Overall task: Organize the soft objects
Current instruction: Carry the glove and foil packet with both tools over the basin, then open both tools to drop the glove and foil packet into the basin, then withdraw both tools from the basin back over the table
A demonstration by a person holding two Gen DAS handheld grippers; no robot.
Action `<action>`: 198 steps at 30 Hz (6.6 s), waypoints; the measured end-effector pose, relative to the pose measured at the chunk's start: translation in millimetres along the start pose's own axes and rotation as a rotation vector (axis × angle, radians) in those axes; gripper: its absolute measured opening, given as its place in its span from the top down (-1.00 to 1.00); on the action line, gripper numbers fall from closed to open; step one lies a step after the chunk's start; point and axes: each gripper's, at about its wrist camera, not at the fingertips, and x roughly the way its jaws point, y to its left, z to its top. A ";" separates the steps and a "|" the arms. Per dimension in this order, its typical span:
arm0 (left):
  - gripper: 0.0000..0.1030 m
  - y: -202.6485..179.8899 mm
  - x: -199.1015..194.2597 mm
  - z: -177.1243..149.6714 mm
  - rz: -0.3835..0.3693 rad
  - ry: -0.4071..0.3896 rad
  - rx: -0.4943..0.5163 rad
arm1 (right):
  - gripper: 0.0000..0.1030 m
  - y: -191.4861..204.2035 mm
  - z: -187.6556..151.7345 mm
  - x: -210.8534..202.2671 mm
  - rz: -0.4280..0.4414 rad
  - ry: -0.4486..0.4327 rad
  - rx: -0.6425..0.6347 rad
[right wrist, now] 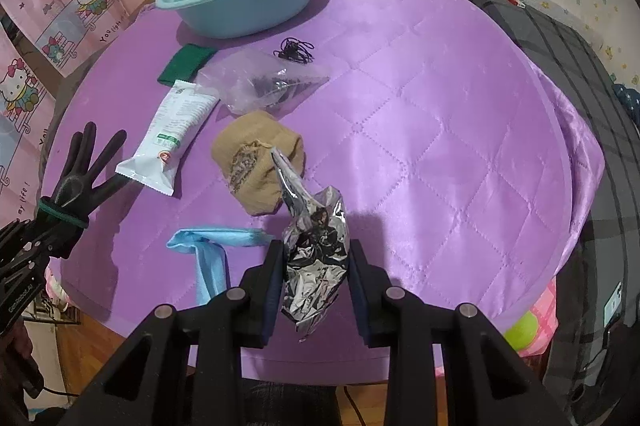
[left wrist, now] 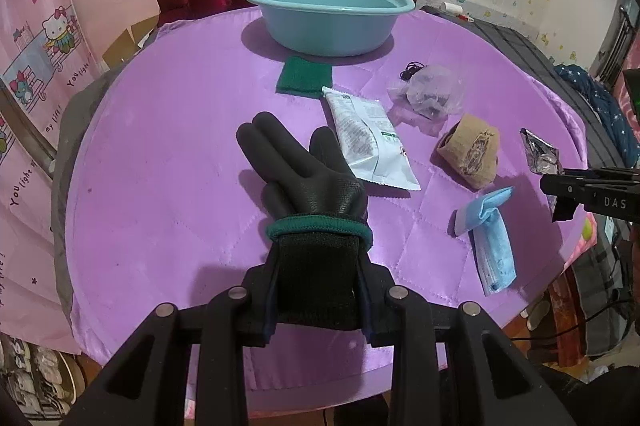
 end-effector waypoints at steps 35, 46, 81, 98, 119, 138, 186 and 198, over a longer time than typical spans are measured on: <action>0.34 -12.9 -46.5 91.6 -0.079 -0.066 0.040 | 0.37 35.6 103.9 -67.1 0.067 -0.050 -0.099; 0.34 -14.2 -36.0 131.6 -0.092 -0.071 0.045 | 0.37 47.1 147.0 -55.8 0.093 -0.043 -0.143; 0.34 7.1 66.4 278.9 -0.117 -0.037 0.048 | 0.36 51.2 324.3 25.6 0.159 -0.028 -0.157; 0.33 11.4 155.4 322.2 -0.090 0.018 0.065 | 0.36 46.7 366.3 117.7 0.147 0.040 -0.136; -1.00 8.6 172.8 327.7 0.019 -0.007 0.075 | -1.00 38.2 373.8 122.8 0.142 0.002 -0.082; -1.00 3.5 111.3 297.5 0.046 -0.062 0.071 | -1.00 35.0 326.2 54.2 0.067 -0.056 -0.067; -1.00 -22.5 -5.3 103.9 0.030 -0.148 0.057 | -1.00 34.3 106.4 -39.7 0.019 -0.110 -0.062; -1.00 -29.0 18.1 59.3 0.016 -0.089 0.057 | -1.00 28.9 67.5 -6.2 0.033 -0.060 -0.044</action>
